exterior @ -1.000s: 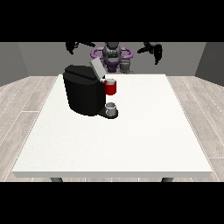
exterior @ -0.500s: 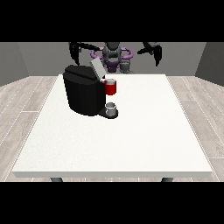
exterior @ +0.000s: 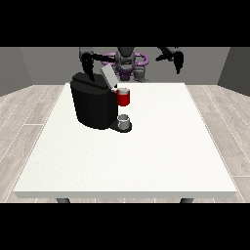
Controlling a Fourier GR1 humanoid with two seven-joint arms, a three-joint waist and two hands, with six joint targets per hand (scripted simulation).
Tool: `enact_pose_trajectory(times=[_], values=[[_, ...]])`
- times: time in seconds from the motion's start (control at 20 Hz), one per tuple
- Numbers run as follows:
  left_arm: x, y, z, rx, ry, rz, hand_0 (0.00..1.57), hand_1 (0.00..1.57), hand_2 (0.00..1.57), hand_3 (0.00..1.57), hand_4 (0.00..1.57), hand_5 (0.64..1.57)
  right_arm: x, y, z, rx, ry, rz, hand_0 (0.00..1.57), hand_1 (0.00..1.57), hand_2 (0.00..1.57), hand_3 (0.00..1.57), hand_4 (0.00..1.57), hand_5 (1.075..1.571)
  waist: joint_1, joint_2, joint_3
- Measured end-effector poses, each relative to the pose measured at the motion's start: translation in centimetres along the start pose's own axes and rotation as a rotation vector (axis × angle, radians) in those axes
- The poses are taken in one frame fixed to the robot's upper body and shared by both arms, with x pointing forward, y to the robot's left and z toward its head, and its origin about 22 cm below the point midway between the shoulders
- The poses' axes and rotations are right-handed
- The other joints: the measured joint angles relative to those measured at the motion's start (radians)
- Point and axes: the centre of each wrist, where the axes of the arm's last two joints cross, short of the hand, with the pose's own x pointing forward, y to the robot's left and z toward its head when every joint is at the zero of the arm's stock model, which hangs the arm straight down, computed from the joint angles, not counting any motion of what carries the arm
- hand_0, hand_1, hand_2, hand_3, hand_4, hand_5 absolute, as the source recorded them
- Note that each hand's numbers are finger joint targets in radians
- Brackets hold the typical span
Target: Insert the coffee pod into the coffee machine and close the lid
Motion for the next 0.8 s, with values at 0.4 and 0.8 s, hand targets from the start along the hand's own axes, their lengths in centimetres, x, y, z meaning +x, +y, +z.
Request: enact_pose_trajectory(times=[0.4, 0.8], values=[[0.7, 0.9, 1.7, 0.057, -0.025, -0.027, 0.00, 0.00, 0.00, 0.00, 0.33, 1.571, 1.3, 2.4, -1.2, 0.076, -0.033, 0.030, 0.00, 0.00, 0.00, 0.00, 0.00, 1.571, -0.027, 0.040, -0.0005], [1.1, 1.6, 2.4, 0.091, -0.030, -0.064, 0.00, 0.00, 0.00, 0.00, 0.34, 1.571, 3.8, 3.7, -2.3, 0.111, -0.104, 0.073, 0.00, 0.00, 0.00, 0.00, 0.21, 1.571, -0.032, 0.076, -0.0018]])
